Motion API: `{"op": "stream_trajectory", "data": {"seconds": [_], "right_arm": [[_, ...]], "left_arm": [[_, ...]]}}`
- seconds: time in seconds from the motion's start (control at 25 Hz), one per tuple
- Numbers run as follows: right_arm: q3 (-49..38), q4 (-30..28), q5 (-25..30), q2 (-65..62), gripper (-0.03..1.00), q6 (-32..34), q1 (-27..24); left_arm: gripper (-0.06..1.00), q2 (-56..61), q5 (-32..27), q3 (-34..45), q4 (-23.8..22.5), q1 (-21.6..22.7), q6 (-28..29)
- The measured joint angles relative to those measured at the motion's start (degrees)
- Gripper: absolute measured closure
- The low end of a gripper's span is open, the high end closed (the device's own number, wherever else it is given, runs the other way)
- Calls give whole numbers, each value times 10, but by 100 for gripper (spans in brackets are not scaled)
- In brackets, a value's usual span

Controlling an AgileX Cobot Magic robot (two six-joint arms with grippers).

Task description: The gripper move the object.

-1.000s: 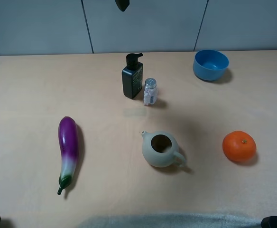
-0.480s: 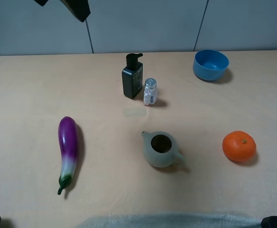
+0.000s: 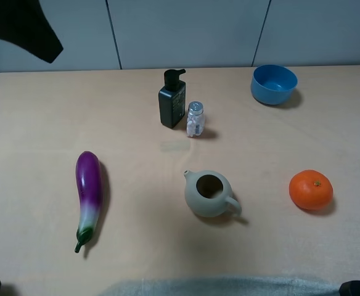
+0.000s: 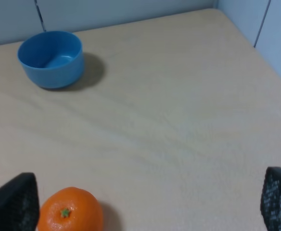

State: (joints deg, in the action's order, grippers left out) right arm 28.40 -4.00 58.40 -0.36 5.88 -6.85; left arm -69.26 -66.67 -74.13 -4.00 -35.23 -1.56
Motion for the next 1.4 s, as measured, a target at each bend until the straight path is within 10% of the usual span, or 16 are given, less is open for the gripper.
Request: {"op": "stream_trajectory", "data": {"seconds": [0.56, 1.4], "right_arm": [[0, 0, 0, 0, 28, 0, 0], [0, 0, 0, 0, 28, 0, 0]], "left_arm": [[-2, 212, 0, 183, -8, 13, 12], [-2, 627, 37, 410, 5, 362, 4]]}}
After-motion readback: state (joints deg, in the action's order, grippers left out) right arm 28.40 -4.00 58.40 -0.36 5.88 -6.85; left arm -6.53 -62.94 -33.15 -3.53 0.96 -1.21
